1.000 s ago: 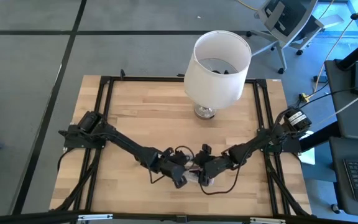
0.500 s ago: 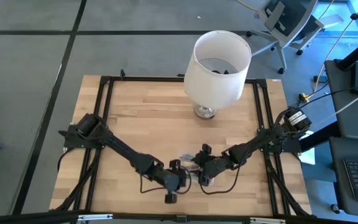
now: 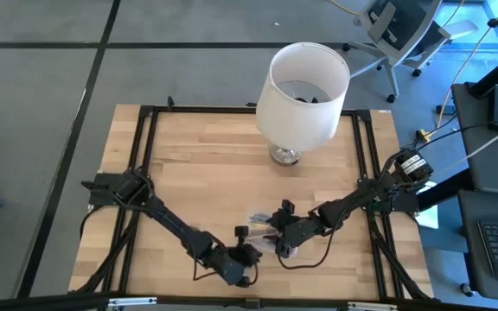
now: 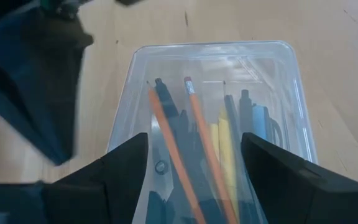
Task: Pick & place school supplies into a supply box
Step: Close the transparent supply box
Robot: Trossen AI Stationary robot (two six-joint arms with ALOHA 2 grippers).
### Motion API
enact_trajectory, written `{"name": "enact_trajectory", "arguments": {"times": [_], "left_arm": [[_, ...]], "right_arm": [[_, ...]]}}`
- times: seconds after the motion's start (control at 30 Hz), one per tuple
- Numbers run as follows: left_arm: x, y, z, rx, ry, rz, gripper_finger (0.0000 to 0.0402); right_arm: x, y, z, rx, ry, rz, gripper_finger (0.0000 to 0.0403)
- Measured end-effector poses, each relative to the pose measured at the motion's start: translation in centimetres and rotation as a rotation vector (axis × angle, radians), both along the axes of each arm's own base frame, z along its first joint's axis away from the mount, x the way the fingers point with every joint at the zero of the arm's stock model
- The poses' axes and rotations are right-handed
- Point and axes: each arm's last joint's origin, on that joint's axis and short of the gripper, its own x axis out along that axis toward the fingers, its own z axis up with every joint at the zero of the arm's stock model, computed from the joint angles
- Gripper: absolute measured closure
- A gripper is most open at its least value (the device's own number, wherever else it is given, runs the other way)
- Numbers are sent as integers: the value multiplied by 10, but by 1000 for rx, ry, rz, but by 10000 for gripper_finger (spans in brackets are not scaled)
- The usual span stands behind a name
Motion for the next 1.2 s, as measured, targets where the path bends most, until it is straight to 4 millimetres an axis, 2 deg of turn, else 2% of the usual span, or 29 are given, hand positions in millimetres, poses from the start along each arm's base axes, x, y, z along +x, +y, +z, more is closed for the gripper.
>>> {"name": "enact_trajectory", "arguments": {"times": [0.1, 0.43, 0.87, 1.0, 1.13, 1.2], "left_arm": [[-1, -1, -4, 59, -29, 58, 401], [3, -2, -22, 75, -53, 102, 400], [17, 19, -24, -21, -60, 183, 400], [21, 21, -33, -59, -62, 229, 401], [16, 20, -52, -9, -10, 233, 400], [14, 18, -51, -11, -3, 224, 401]], "right_arm": [[0, 0, 0, 0, -1, -2, 138], [0, 0, 0, -7, -2, -8, 138], [4, 0, -10, -8, -3, -32, 138], [4, 0, -11, -7, -6, -36, 138], [4, 0, -11, -12, -6, -41, 138], [5, 0, -10, -10, -10, -44, 138]]}}
